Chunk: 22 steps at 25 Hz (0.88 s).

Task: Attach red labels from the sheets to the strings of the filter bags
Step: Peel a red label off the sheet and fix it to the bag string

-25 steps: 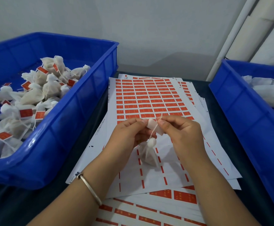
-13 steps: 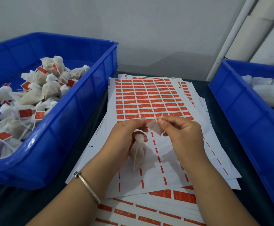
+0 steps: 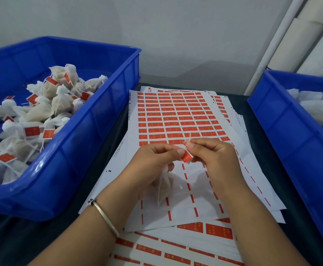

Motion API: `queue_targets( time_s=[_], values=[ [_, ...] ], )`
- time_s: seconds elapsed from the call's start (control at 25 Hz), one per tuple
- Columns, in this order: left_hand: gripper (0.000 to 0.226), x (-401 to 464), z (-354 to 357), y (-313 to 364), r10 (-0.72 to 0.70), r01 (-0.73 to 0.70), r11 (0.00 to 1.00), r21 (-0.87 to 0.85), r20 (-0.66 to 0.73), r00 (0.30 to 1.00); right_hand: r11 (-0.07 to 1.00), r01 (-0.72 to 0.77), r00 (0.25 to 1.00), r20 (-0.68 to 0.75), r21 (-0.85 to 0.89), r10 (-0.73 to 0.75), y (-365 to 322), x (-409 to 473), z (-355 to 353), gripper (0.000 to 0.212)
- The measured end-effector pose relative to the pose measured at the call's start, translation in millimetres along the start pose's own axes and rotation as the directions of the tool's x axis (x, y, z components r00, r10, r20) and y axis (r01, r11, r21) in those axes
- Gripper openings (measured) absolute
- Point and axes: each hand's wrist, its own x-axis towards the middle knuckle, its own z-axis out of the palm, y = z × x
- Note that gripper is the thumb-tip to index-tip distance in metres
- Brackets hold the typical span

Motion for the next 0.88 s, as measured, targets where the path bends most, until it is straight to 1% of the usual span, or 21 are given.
queue_targets(
  time_s=[0.28,0.32,0.4,0.44,0.52,0.64,0.76,0.88],
  values=[
    [0.013,1.1,0.0,-1.9,0.023,-0.023,1.000,0.008,-0.009,1.000,0.997,-0.035,0.999,0.024,0.065,0.033,3.0,0.5,0.2,0.018],
    [0.014,1.2,-0.2,-2.2,0.039,-0.038,0.999,0.028,-0.018,0.999,0.998,-0.034,0.999,0.040,0.057,0.032,2.6,0.6,-0.1,0.016],
    [0.015,1.3,-0.2,-3.2,0.078,-0.073,0.992,0.102,-0.040,0.996,1.000,-0.009,0.996,0.092,-0.018,0.010,1.7,0.8,0.5,0.012],
    [0.016,1.8,-0.3,-3.9,0.097,-0.089,0.987,0.135,-0.053,0.994,0.998,0.002,0.995,0.102,-0.060,0.004,2.2,0.6,1.5,0.015],
    [0.016,3.5,-1.0,-4.9,0.127,-0.114,0.980,0.163,-0.072,0.989,0.997,-0.020,0.998,0.056,-0.078,0.024,4.7,1.5,3.6,0.025],
    [0.008,5.7,-0.6,-4.6,0.169,-0.151,0.959,0.241,-0.056,0.984,0.997,-0.065,0.998,0.002,-0.039,0.065,9.1,3.0,5.3,0.033],
    [0.005,7.0,-2.3,-3.9,0.200,-0.183,0.941,0.283,-0.031,0.979,0.997,-0.080,0.997,-0.022,0.006,0.080,13.0,3.5,5.0,0.033],
    [0.009,6.7,-5.1,-0.1,0.247,-0.223,0.912,0.345,-0.028,0.969,0.999,-0.046,0.999,-0.023,0.005,0.046,11.4,1.8,6.1,0.032]
  ],
)
